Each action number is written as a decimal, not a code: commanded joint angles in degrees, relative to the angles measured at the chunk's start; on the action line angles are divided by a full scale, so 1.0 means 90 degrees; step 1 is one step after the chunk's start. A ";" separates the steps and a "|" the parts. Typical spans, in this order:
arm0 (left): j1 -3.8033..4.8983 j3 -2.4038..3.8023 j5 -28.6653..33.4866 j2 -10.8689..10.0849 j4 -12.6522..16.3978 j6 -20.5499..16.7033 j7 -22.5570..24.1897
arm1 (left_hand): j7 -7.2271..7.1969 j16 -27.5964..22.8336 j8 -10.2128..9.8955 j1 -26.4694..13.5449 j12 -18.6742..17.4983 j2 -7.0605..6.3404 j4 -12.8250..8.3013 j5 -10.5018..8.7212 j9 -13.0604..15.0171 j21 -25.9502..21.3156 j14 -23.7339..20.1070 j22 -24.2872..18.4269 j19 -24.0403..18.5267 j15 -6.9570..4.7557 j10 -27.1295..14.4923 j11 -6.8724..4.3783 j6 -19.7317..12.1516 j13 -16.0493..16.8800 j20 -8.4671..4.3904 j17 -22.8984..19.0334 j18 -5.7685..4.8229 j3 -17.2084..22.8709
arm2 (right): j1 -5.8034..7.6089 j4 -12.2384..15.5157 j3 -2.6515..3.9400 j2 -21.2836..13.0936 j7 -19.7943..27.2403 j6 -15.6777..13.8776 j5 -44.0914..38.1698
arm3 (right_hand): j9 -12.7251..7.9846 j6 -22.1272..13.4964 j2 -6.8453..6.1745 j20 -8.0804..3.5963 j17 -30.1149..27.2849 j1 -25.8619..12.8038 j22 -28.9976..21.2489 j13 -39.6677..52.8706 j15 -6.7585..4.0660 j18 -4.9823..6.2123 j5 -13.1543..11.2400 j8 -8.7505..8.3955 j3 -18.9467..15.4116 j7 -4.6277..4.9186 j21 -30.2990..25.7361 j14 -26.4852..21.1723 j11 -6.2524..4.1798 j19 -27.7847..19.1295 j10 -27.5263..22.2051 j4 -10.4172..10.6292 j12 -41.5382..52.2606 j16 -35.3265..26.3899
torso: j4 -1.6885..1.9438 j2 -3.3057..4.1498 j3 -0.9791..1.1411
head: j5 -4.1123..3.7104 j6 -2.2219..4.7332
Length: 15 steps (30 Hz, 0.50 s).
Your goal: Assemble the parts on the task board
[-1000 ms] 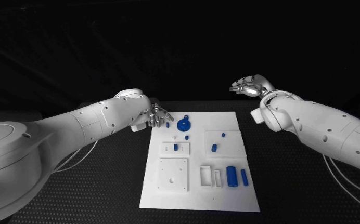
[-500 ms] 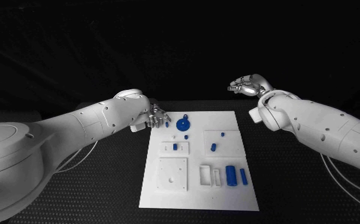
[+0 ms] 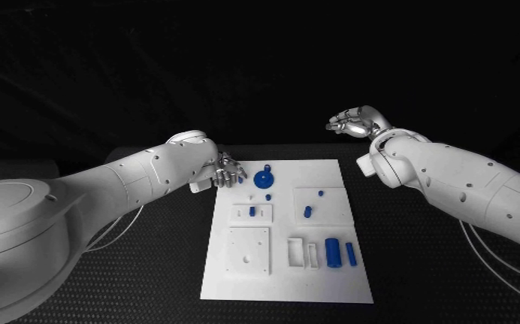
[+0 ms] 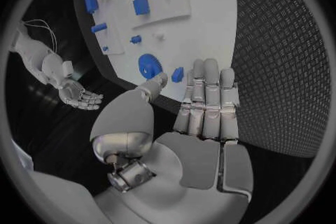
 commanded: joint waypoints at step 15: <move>-0.0104 -0.0002 0.0325 0.0128 -0.0094 0.0051 0.0118 | -0.0014 -0.0086 0.0034 0.0075 -0.0111 0.0342 -0.0280 0.0037 -0.0087 -0.0079 0.0063 0.0055 0.0044 0.0008 0.0080 0.0007 -0.0007 0.0079 -0.0165 0.0087 0.0063 0.0048 | 0.0002 0.0009 0.0002 0.0019 0.0067 0.0049 -0.0039 | -0.0014 -0.0057 0.0003 -0.0007 -0.0029 0.0079 0.0040 -0.0032 0.0038 -0.0092 0.0063 0.0006 -0.0020 0.0182 -0.0052 -0.0045 0.0029 -0.0064 0.0022 0.0032 -0.0036 0.0029 | 0.0007 -0.0004 0.0001 | -0.0020 -0.0023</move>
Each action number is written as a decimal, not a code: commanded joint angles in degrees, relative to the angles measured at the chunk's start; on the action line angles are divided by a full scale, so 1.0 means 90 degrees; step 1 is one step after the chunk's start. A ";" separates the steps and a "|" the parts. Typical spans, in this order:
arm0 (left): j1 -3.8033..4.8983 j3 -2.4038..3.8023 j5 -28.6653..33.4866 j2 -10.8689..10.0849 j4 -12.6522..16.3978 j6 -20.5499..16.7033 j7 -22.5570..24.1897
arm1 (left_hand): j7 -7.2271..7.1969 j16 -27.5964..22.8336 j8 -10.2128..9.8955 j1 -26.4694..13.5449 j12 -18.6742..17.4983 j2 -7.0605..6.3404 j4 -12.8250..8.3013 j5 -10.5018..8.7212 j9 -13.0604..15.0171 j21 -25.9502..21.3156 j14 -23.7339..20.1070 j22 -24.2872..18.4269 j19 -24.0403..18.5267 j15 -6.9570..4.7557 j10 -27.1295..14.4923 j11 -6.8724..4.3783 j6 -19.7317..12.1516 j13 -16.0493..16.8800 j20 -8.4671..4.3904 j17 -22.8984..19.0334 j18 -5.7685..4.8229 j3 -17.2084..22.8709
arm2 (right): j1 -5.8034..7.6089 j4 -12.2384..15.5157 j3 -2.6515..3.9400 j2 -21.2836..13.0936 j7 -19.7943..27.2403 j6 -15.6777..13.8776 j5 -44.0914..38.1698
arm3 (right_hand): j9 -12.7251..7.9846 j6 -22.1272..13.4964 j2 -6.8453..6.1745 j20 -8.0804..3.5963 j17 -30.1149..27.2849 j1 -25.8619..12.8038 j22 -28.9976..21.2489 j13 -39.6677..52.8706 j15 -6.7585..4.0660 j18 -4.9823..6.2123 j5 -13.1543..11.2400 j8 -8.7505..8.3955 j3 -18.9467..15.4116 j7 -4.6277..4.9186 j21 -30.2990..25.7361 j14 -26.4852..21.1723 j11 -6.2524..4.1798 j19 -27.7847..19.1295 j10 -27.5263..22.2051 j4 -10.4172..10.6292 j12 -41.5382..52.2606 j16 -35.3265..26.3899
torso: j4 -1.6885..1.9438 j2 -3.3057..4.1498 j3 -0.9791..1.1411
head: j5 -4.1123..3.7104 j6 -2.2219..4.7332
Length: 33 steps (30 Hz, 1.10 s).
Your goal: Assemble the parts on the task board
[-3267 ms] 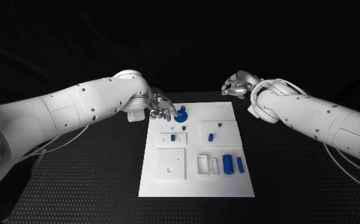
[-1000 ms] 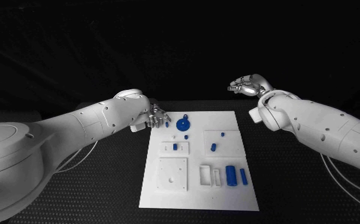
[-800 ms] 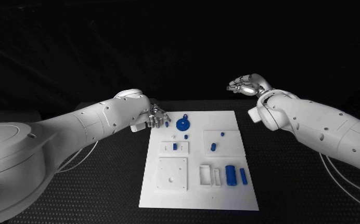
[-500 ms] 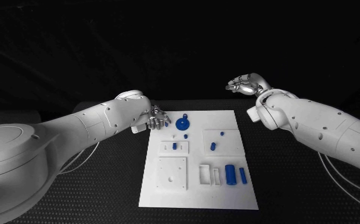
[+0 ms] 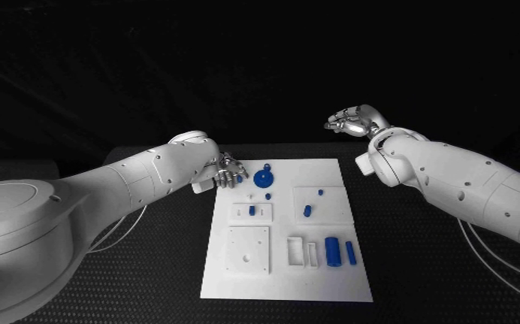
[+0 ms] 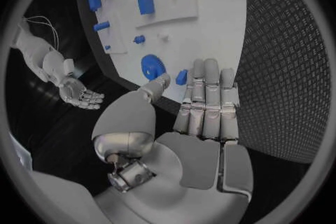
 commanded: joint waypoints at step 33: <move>-0.0056 -0.0011 0.0296 -0.0011 -0.0035 0.0000 0.0233 | -0.0207 -0.0029 0.0369 -0.0056 -0.0161 0.0968 -0.0961 0.1308 -0.0202 -0.0162 0.0243 0.0280 0.0250 -0.0090 0.0583 -0.0201 0.0480 0.0392 -0.0234 0.0434 0.0016 0.0275 | 0.0002 0.0009 0.0002 -0.0027 0.0025 0.0129 -0.0050 | -0.0022 -0.0064 0.0002 0.0017 -0.0048 0.0082 0.0059 -0.0046 0.0034 -0.0111 0.0079 0.0018 -0.0031 0.0183 -0.0051 -0.0059 0.0024 -0.0078 0.0033 0.0035 -0.0051 0.0032 | 0.0003 -0.0006 -0.0002 | -0.0021 -0.0030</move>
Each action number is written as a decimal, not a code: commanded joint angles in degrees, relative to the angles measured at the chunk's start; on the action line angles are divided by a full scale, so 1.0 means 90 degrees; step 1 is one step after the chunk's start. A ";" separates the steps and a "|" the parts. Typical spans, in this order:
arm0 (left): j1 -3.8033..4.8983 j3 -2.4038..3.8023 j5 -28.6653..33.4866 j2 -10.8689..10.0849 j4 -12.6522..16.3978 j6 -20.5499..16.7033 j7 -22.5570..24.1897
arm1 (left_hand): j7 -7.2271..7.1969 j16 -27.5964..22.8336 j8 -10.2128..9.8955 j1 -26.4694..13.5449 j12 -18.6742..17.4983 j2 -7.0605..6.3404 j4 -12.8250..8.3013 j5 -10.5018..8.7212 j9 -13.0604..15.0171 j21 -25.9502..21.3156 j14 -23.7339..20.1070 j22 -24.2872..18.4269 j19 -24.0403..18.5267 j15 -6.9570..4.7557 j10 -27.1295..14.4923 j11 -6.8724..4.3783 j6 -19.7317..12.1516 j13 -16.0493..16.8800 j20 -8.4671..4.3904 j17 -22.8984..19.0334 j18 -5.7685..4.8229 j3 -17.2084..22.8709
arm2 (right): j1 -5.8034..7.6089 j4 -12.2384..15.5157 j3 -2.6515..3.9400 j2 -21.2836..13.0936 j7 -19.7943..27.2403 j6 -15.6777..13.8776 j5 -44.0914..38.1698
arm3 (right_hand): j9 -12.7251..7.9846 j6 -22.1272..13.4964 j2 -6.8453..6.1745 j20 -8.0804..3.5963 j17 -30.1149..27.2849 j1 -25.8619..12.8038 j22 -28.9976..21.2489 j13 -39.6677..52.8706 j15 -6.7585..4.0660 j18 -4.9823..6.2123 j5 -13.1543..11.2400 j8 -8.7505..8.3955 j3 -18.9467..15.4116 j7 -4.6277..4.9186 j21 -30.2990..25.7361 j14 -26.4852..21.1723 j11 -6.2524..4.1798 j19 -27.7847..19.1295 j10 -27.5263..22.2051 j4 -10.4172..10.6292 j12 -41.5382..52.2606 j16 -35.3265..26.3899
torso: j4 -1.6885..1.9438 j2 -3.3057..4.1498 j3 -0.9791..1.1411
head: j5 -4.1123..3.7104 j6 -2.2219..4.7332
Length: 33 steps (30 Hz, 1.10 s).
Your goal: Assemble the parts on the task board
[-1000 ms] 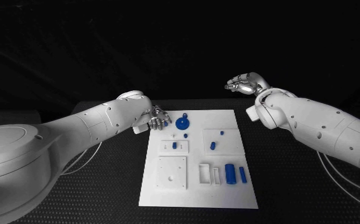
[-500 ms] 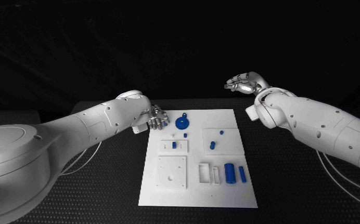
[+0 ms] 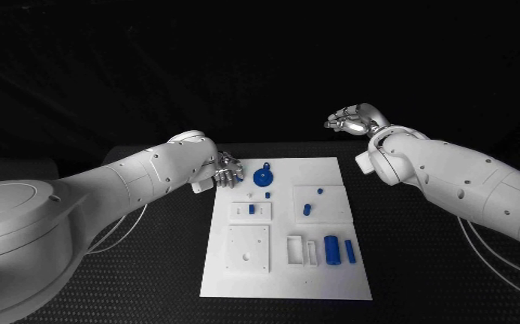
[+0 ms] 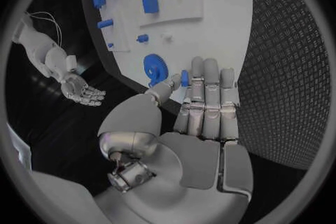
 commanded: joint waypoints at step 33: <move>-0.0005 -0.0053 -0.0277 -0.2018 0.3361 -0.1973 0.0062 | -0.0327 0.1382 0.0286 -0.0507 0.1091 -0.0039 -0.0374 0.0899 -0.0158 0.0914 0.0923 0.0386 0.0993 -0.0669 0.1086 -0.0476 0.0642 0.1039 -0.0679 0.0928 0.0164 0.0019 | 0.0001 0.0225 0.0001 -0.0249 0.0016 0.0098 -0.0134 | -0.0019 -0.0041 0.0000 -0.0004 -0.0042 0.0091 0.0065 -0.0037 0.0021 -0.0126 0.0087 0.0034 -0.0015 0.0206 -0.0034 -0.0064 0.0022 -0.0083 0.0052 0.0018 -0.0038 0.0043 | 0.0020 -0.0011 0.0008 | 0.0076 -0.0046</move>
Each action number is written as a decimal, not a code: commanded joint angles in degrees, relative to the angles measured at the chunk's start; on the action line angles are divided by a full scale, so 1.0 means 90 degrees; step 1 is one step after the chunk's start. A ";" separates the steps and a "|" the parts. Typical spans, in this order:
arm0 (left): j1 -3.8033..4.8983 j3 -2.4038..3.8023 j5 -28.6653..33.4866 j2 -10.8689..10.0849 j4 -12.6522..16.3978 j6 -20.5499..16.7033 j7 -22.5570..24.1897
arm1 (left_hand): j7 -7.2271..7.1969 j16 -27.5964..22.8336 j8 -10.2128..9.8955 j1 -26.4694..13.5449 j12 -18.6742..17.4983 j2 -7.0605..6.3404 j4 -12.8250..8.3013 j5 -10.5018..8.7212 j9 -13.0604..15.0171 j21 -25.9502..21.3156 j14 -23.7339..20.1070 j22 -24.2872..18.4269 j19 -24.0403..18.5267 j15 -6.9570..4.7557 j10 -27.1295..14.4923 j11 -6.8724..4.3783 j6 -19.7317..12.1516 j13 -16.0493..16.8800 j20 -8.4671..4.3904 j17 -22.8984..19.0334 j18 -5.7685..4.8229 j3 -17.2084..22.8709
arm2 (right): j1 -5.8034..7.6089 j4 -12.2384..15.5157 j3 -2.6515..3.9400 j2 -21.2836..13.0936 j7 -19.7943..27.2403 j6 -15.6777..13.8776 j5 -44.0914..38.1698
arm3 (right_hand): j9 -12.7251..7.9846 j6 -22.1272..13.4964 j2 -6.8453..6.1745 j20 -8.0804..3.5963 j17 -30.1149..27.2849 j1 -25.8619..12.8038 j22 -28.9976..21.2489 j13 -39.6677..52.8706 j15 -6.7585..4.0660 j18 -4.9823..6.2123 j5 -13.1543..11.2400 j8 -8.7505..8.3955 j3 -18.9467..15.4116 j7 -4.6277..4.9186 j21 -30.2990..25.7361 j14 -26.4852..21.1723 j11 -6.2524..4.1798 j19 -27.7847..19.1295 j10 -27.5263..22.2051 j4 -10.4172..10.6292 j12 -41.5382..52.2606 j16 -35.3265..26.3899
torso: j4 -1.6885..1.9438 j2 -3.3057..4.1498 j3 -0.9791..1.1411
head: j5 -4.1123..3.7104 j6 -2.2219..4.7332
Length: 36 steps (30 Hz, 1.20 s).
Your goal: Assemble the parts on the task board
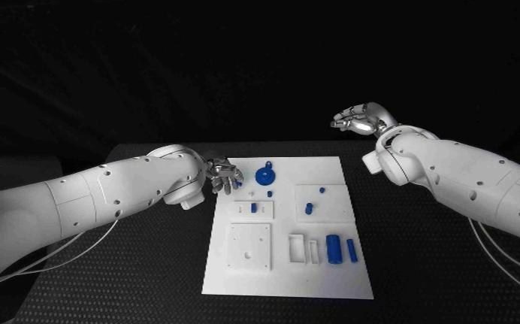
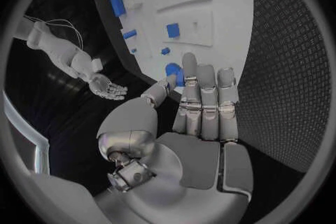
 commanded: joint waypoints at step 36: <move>-0.0236 -0.0656 -0.0913 -0.0427 0.1014 -0.1023 -0.0262 | -0.0588 0.2355 0.1205 -0.0374 0.3760 0.0024 0.0223 0.0525 0.2366 0.1811 0.0376 0.0108 0.0440 -0.0719 -0.0259 -0.0624 0.0450 0.1259 -0.0782 0.0107 0.0358 0.0052 | 0.0001 0.0117 0.0002 -0.0067 0.0018 0.0096 -0.0137 | -0.0018 -0.0049 -0.0013 -0.0004 -0.0029 0.0038 0.0045 -0.0026 0.0003 -0.0139 0.0049 0.0040 -0.0021 0.0207 -0.0050 -0.0061 0.0002 -0.0059 0.0031 0.0025 -0.0052 0.0049 | -0.0015 0.0012 -0.0008 | 0.0126 -0.0175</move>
